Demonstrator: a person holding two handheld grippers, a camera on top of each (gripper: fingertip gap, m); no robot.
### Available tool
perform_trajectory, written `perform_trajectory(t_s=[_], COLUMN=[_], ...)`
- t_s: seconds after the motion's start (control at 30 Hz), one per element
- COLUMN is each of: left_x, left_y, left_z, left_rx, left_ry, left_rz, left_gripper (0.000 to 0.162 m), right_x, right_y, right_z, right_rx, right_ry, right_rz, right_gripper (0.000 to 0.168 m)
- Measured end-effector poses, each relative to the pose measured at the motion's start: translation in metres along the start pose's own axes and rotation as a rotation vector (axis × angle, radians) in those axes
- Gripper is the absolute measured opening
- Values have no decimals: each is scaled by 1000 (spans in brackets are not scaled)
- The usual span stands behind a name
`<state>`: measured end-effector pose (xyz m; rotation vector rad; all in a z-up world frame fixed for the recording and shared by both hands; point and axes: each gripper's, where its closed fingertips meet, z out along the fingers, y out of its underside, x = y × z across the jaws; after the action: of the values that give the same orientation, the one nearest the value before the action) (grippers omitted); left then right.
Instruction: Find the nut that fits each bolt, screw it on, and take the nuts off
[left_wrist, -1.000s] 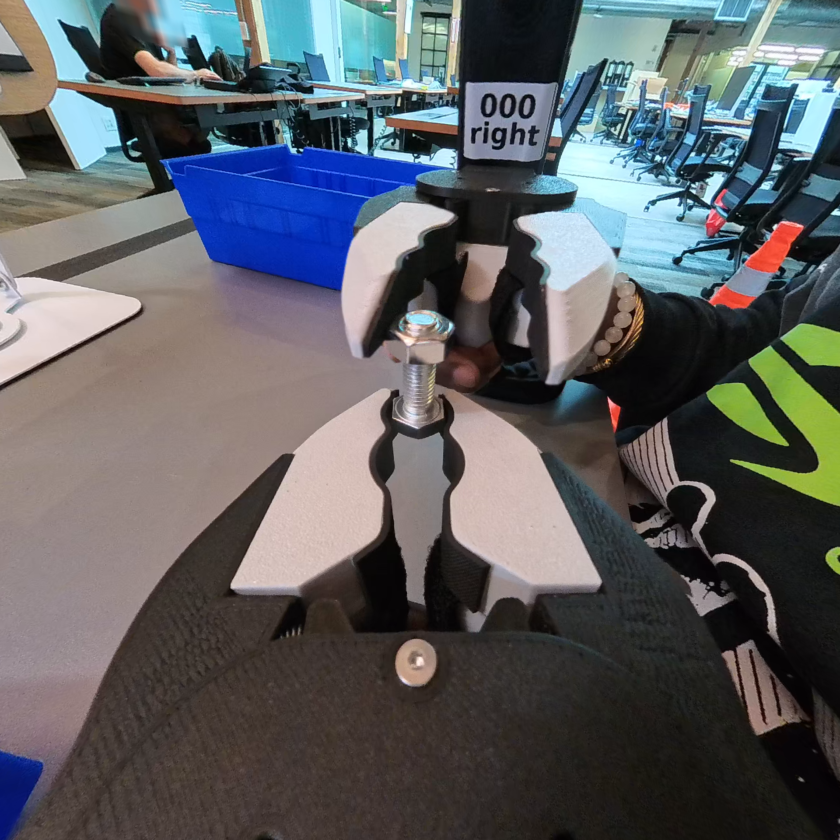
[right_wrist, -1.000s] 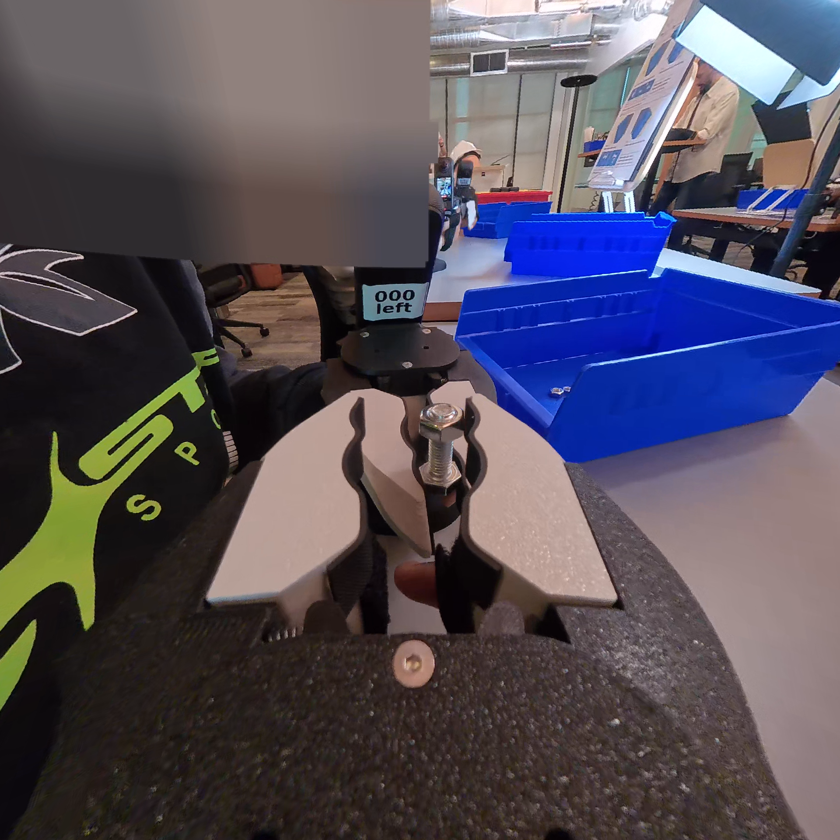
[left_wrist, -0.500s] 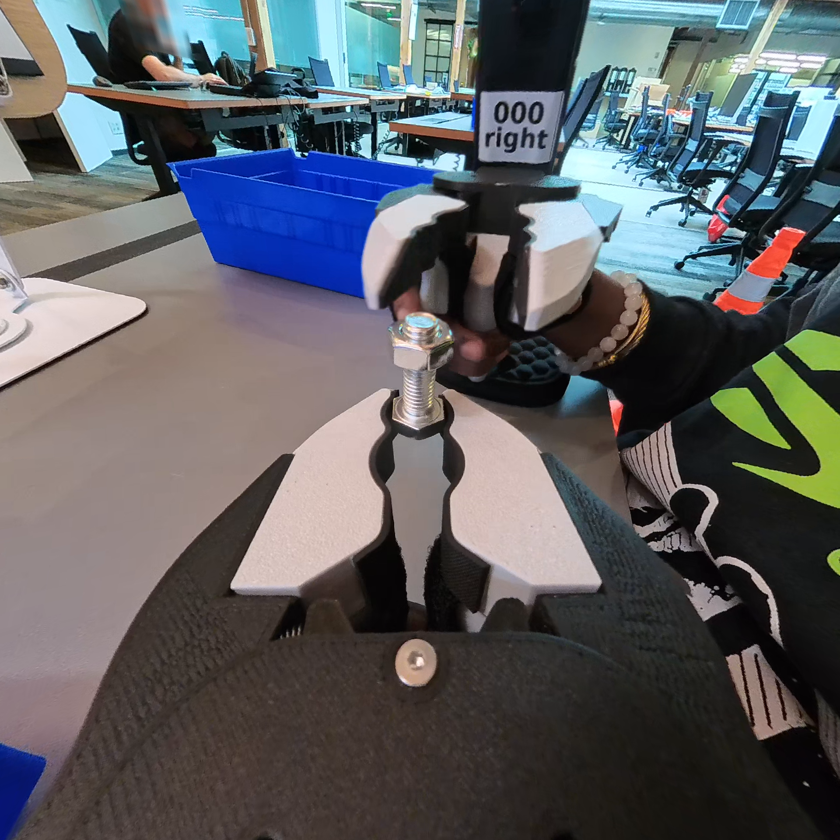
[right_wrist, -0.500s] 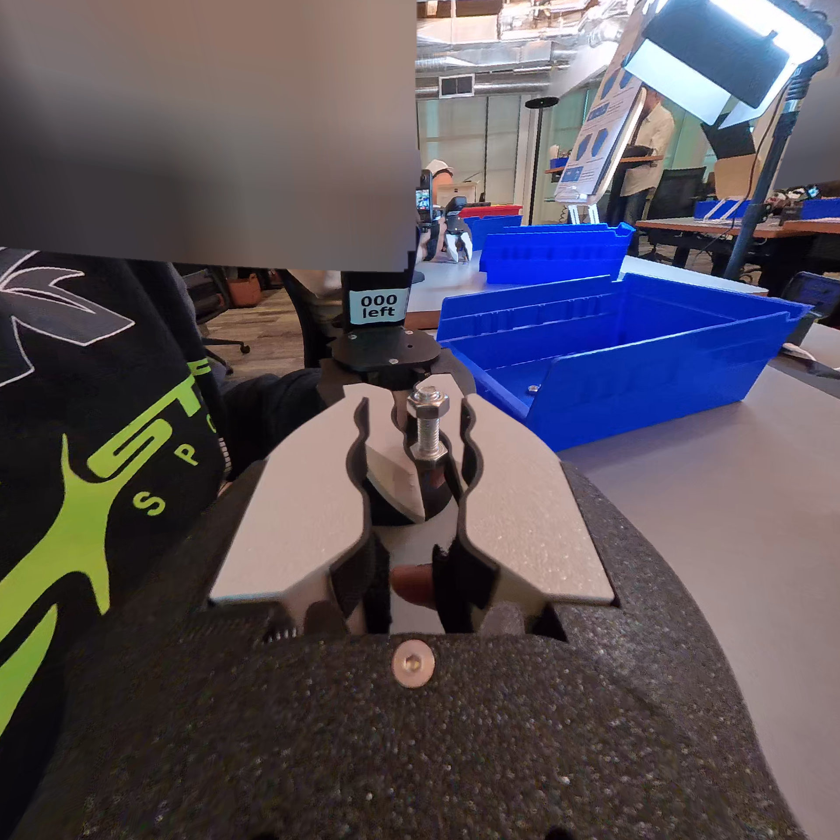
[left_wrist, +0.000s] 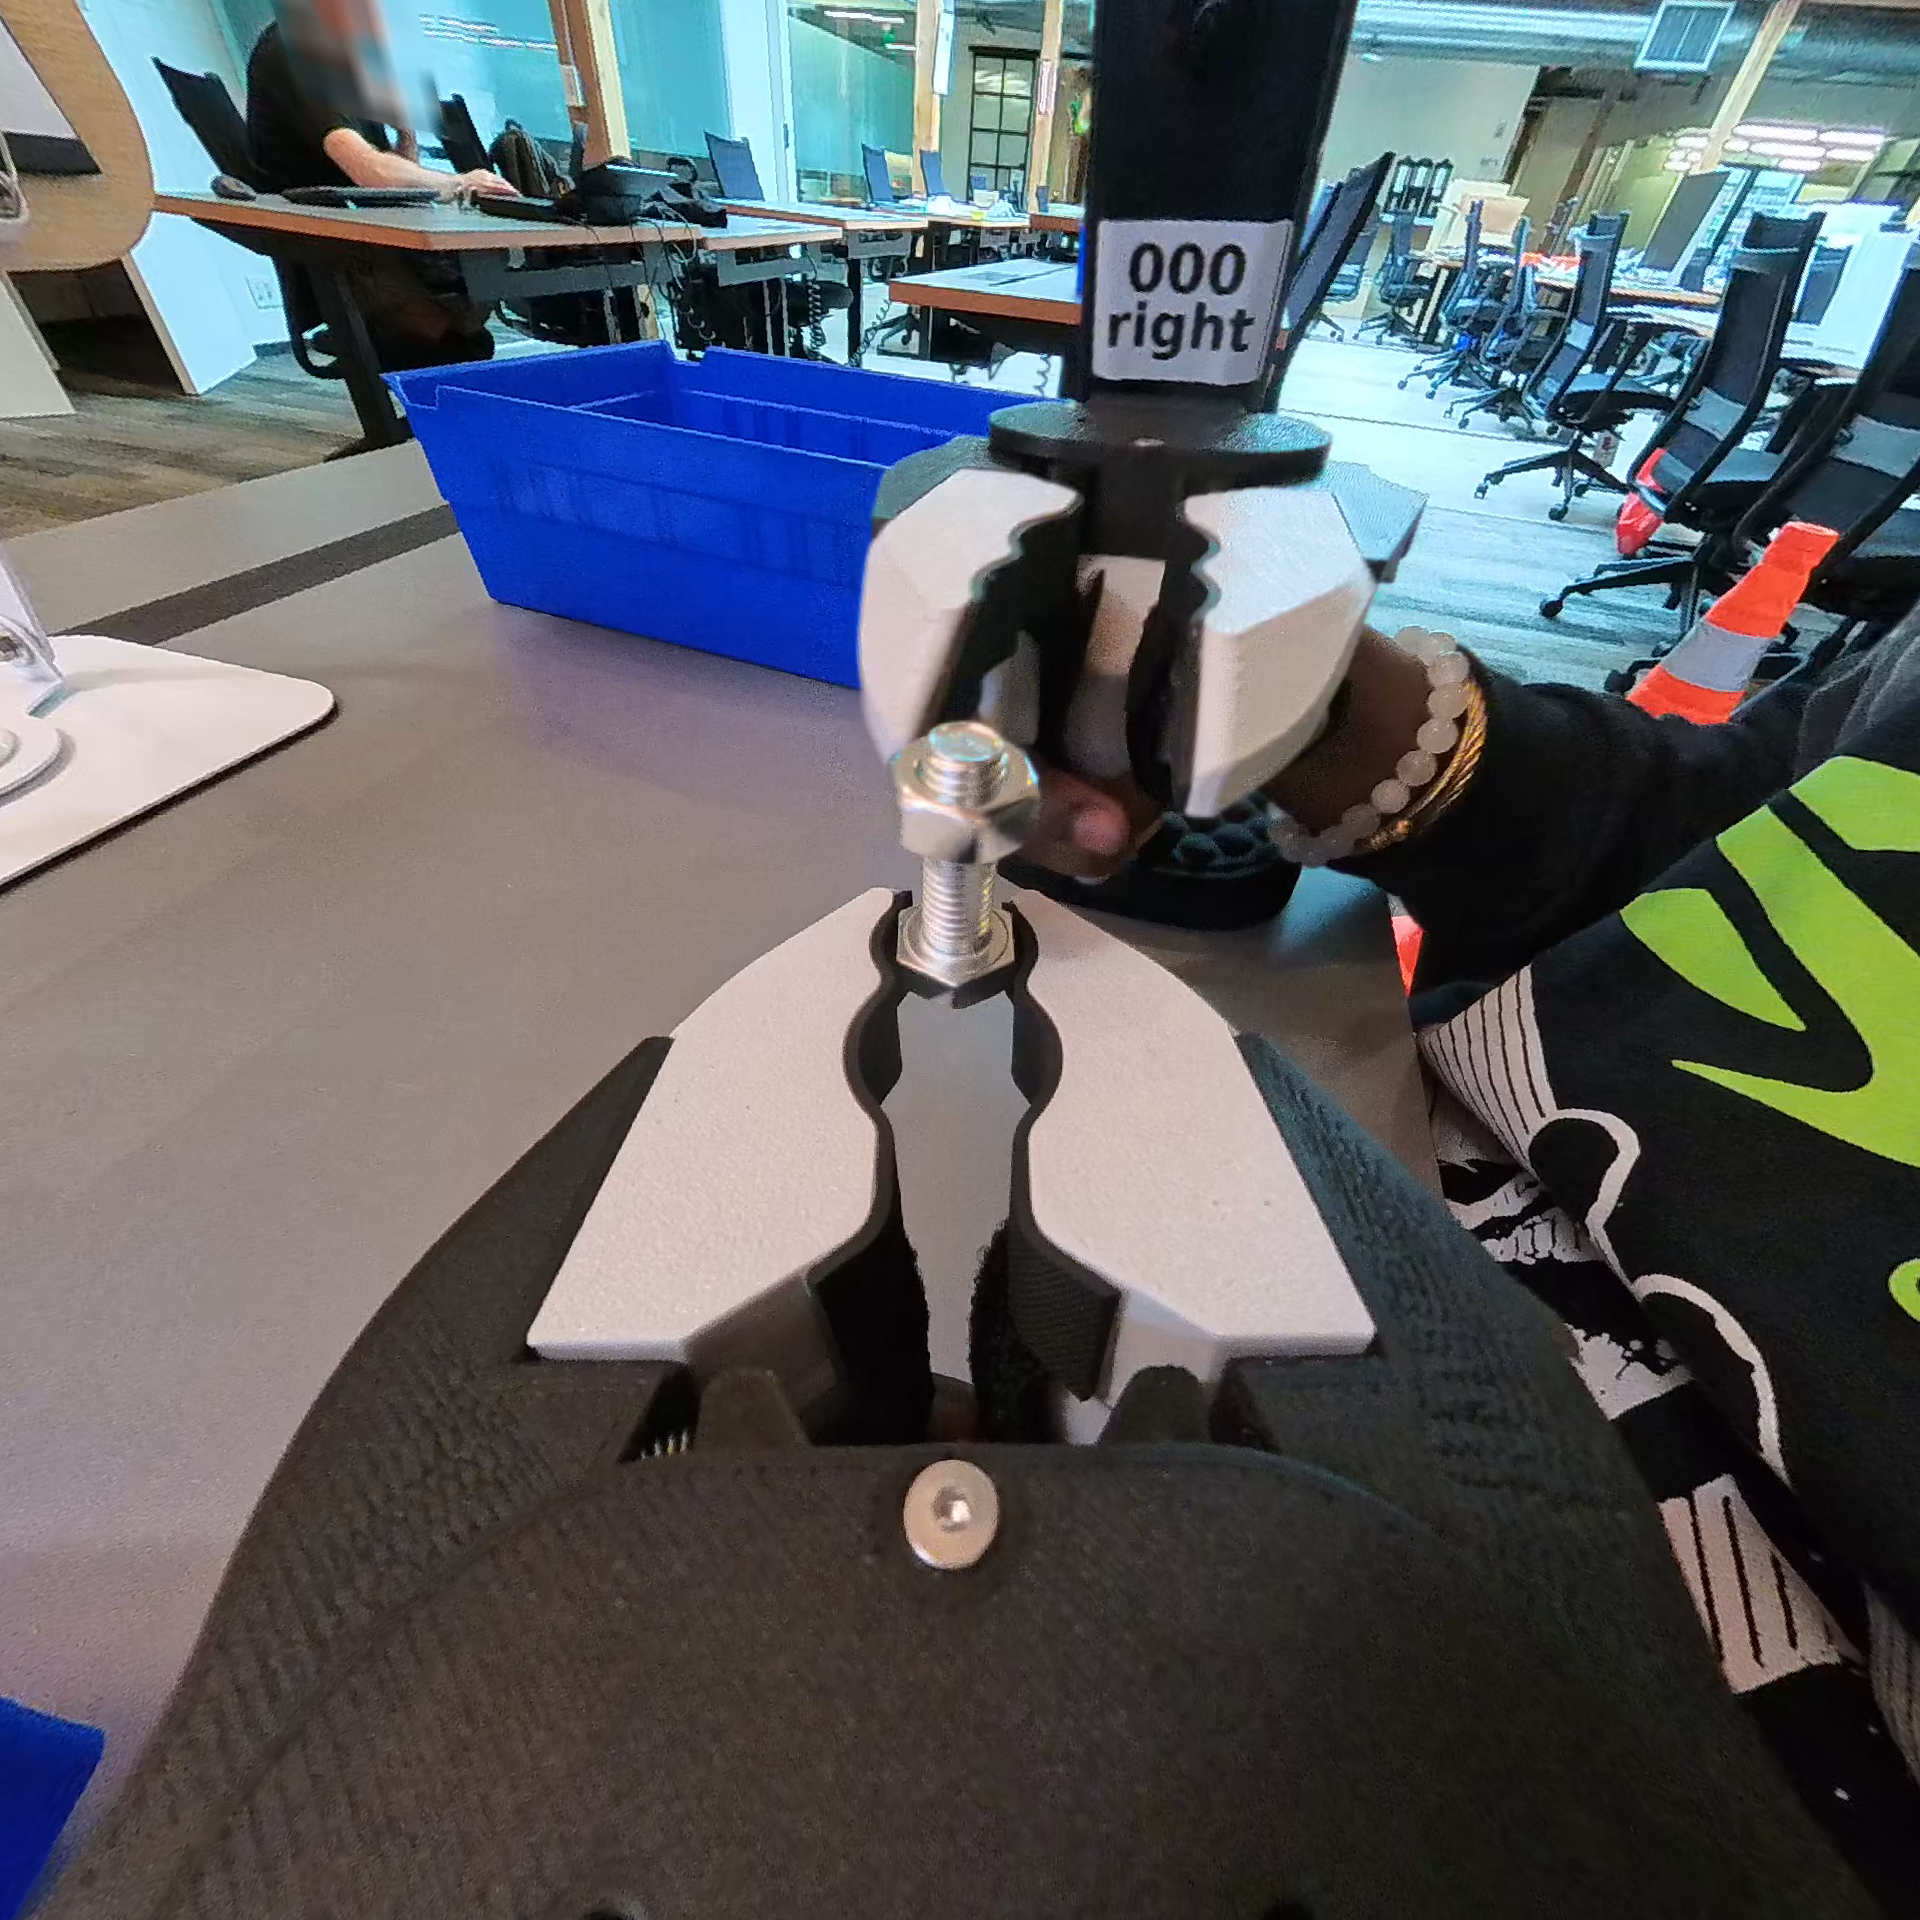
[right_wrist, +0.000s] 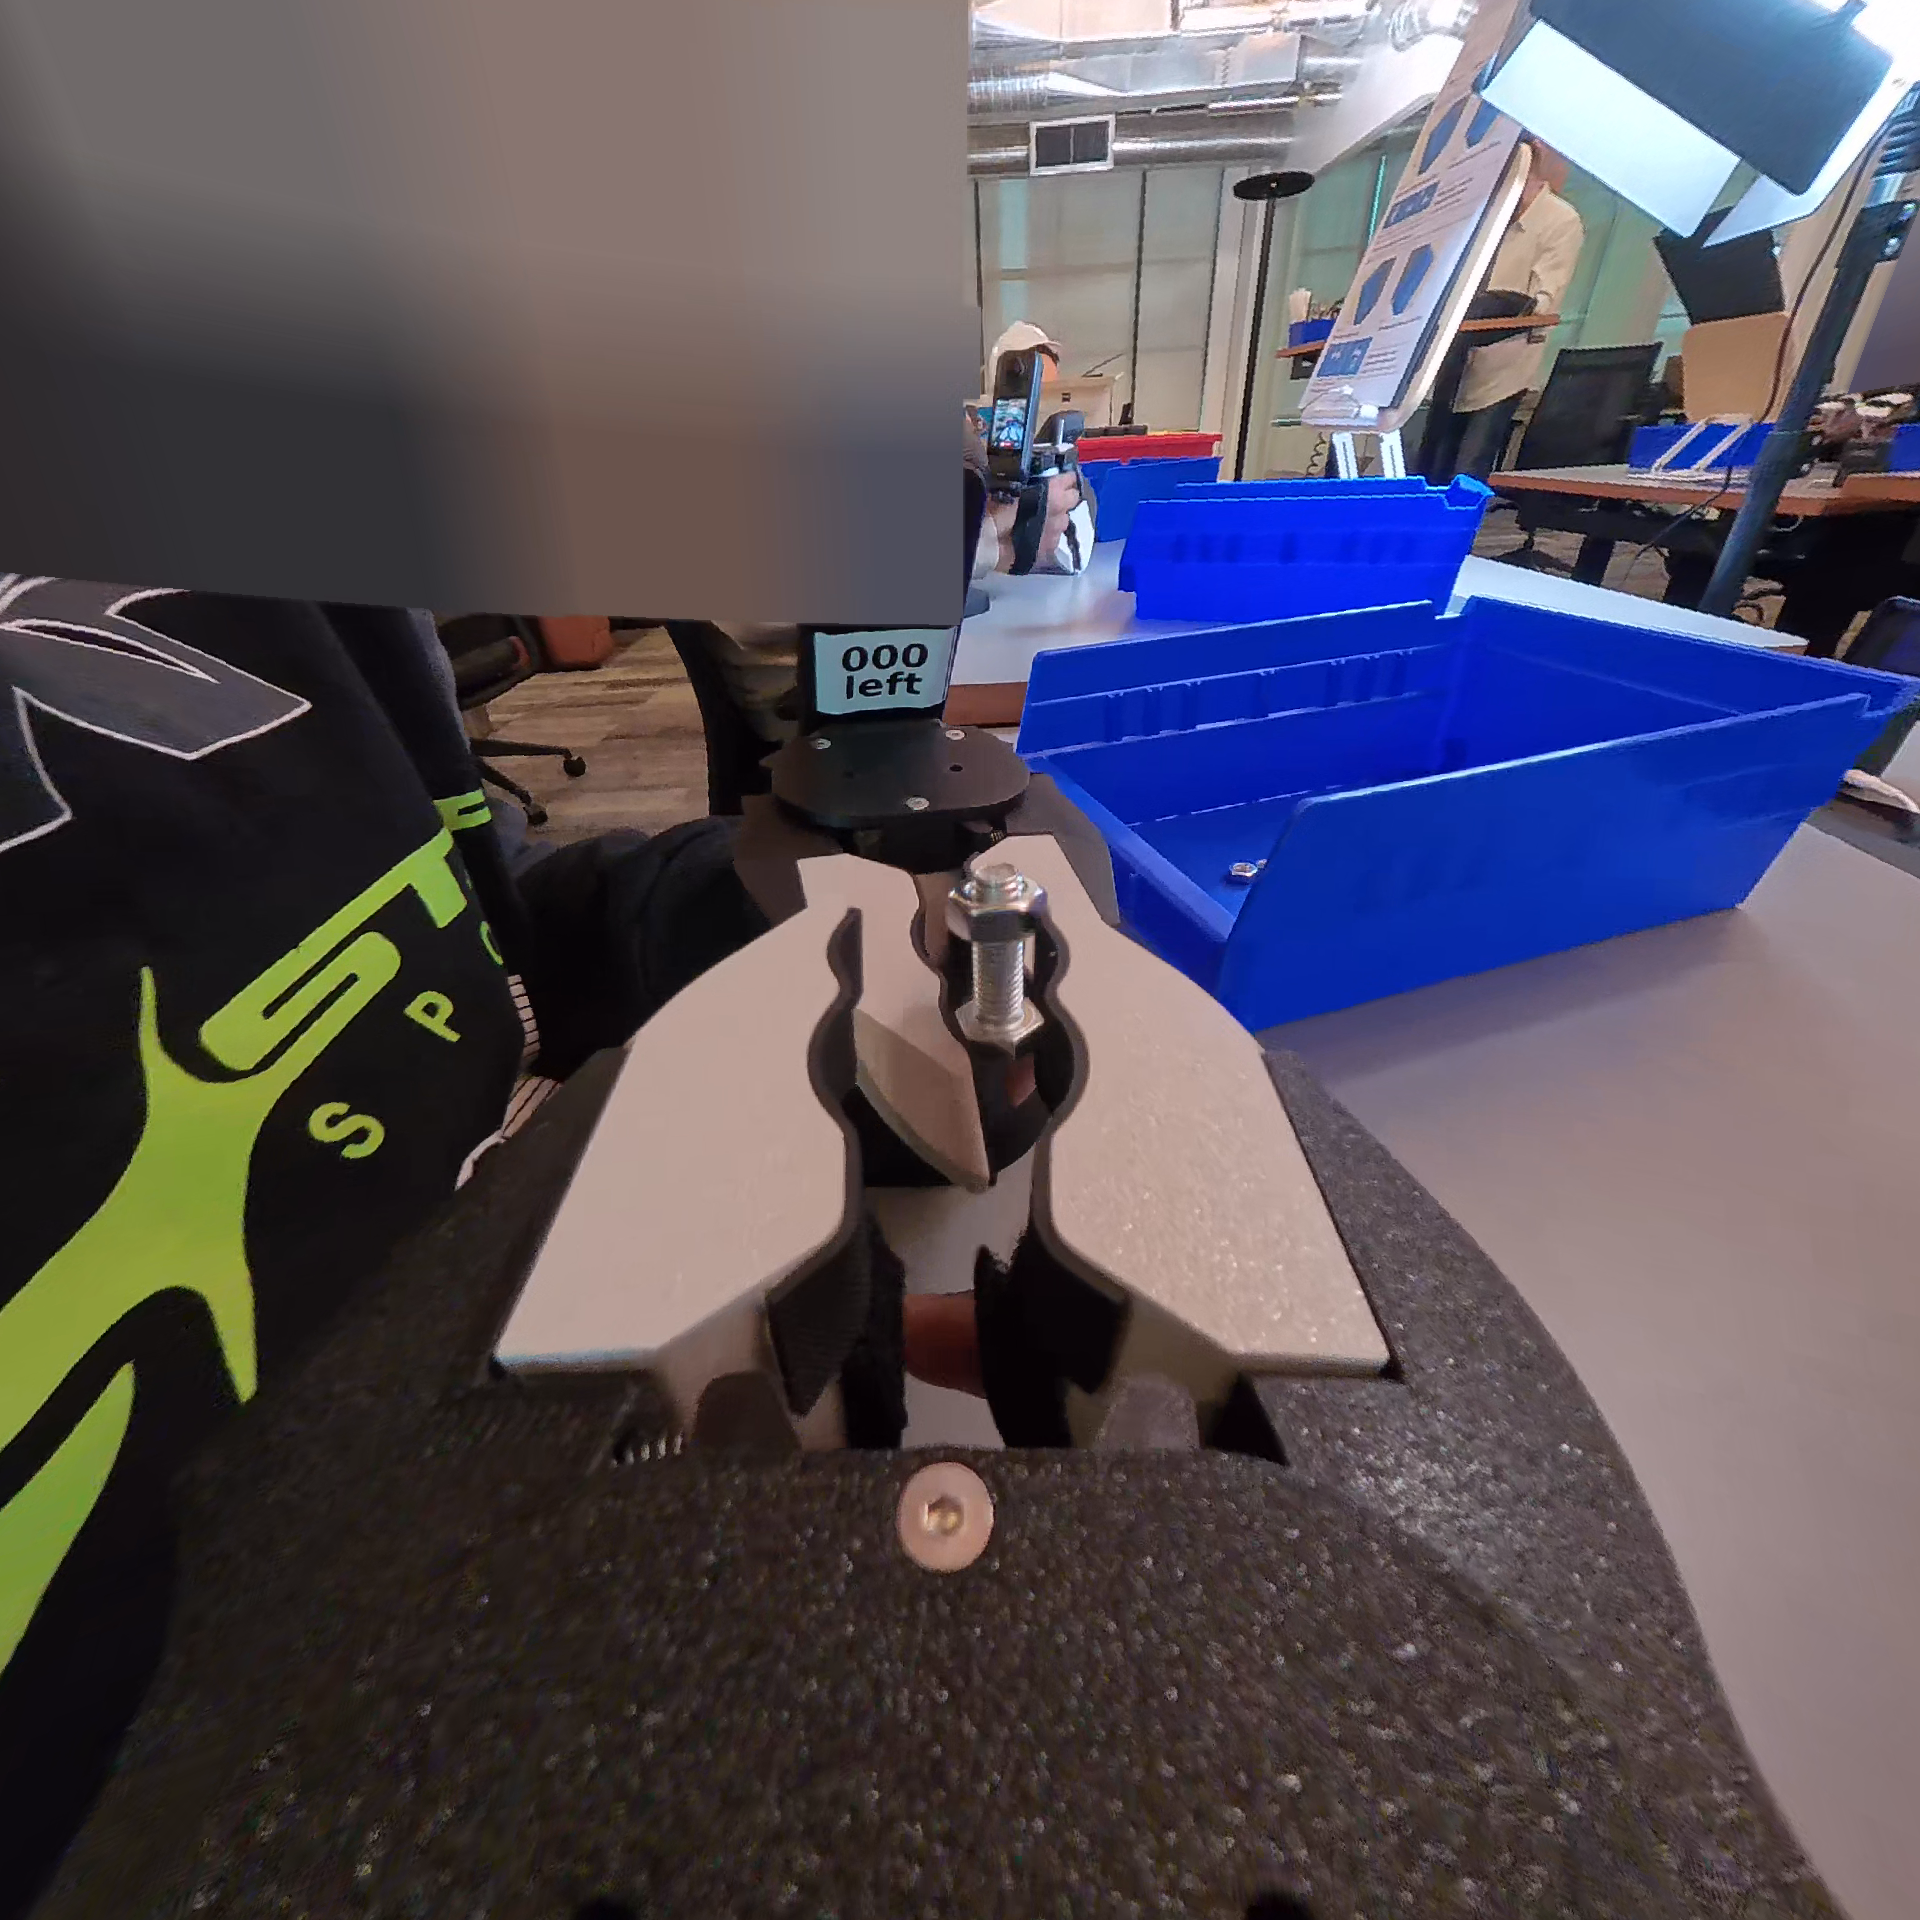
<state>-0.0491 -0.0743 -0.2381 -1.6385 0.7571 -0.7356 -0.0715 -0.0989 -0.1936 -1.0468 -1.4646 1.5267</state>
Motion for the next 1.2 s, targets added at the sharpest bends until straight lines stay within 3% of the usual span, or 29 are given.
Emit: perform_trajectory(t_s=[0.07, 0.17, 0.33, 0.53, 0.9, 1.07, 1.2], left_x=[-1, 0, 1, 1, 0, 1, 1], left_y=[0, 0, 1, 2, 1, 2, 2], left_z=[0, 0, 1, 1, 1, 1, 1], left_rx=[1, -3, -8, -15, -12, -15, -17], left_ry=[-2, -1, 4, 10, 4, 5, 8], left_rz=[-4, -2, 2, 2, -5, -1, 0], left_gripper=[17, 17, 17, 17, 17, 17, 17], right_x=[-6, -3, 5, 1, -1, 7, 3], right_y=[-2, -4, -2, 2, -3, -1, 5], right_z=[-6, -9, 4, 19, -9, 2, 17], right_rx=[15, 22, 16, -14, 29, 22, -12], right_ry=[-26, -3, 26, -19, 1, 34, 1], right_rz=[5, -3, 4, -7, 7, 11, 1], right_gripper=[21, 20, 44, 48, 21, 42, 47])
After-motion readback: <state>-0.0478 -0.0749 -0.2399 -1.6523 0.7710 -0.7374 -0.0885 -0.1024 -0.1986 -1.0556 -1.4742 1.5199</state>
